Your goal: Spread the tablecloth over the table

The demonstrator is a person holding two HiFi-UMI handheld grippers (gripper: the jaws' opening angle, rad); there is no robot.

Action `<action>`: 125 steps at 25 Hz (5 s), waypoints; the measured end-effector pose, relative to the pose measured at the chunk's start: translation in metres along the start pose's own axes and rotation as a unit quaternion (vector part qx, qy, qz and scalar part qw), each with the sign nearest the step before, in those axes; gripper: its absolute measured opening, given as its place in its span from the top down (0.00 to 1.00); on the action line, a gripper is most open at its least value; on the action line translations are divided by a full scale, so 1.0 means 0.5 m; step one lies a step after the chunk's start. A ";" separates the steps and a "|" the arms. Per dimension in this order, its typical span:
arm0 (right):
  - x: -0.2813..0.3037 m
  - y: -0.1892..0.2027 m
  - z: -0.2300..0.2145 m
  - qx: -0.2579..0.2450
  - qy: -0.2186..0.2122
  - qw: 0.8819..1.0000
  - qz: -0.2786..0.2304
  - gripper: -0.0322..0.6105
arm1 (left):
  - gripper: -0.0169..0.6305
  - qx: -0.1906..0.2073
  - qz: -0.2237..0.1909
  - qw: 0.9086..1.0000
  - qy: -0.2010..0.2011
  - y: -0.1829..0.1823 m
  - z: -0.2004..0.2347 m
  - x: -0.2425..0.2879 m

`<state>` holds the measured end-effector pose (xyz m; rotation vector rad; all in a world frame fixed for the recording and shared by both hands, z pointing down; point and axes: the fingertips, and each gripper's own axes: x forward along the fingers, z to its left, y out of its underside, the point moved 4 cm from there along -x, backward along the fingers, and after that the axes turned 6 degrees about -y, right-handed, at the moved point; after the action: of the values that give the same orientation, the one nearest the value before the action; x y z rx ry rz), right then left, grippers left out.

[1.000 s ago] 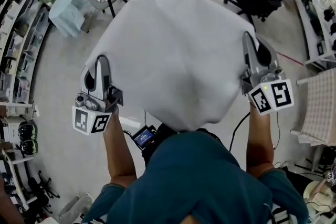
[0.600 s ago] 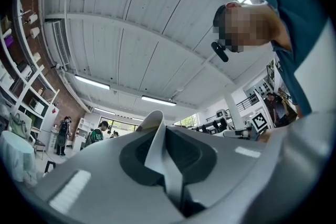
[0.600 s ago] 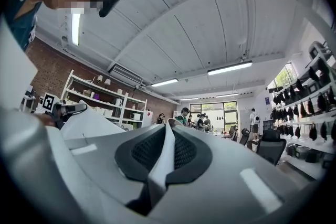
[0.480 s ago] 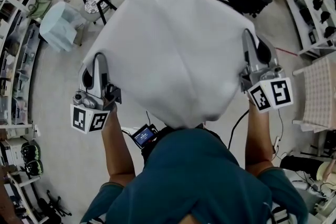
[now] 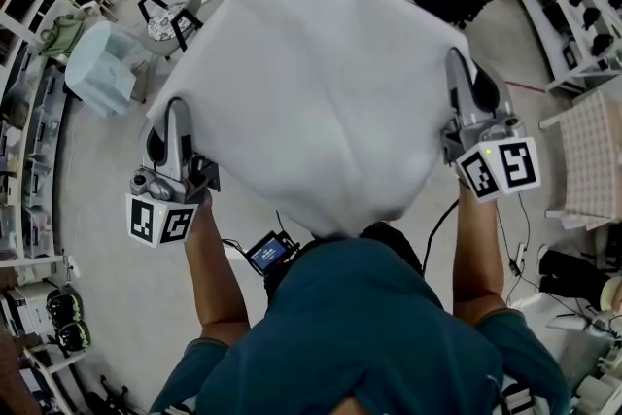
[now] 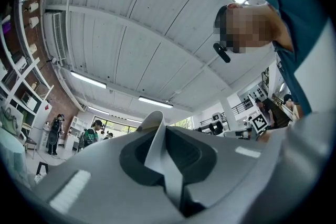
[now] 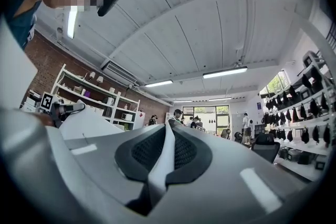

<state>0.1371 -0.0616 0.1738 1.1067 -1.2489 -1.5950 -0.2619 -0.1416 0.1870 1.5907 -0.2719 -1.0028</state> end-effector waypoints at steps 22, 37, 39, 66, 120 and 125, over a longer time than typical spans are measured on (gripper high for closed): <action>0.152 0.241 -0.147 0.034 0.014 0.999 0.039 0.93 | 0.97 -0.071 0.119 0.988 -0.067 0.281 0.154 0.085; 0.318 0.498 -0.273 0.079 -0.010 0.991 0.107 0.93 | 0.97 -0.119 0.221 0.957 -0.147 0.568 0.254 0.128; 0.341 0.531 -0.284 0.084 -0.014 0.989 0.117 0.93 | 0.97 -0.123 0.231 0.952 -0.157 0.599 0.267 0.129; 0.530 0.916 -0.440 0.142 0.034 0.954 0.263 0.92 | 0.97 -0.202 0.323 0.882 -0.277 0.929 0.483 0.074; -0.236 1.208 -0.427 0.603 0.191 0.743 0.218 0.30 | 0.64 -0.158 0.495 0.775 -0.361 1.022 0.182 -0.385; -0.192 1.241 -0.472 0.590 0.133 0.752 0.262 0.30 | 0.66 -0.157 0.502 0.777 -0.346 1.030 0.167 -0.407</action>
<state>0.4381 -0.1481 0.7669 1.4045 -2.1640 -0.0496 -0.2695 -0.2182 0.7415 0.5078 -1.2446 -0.6497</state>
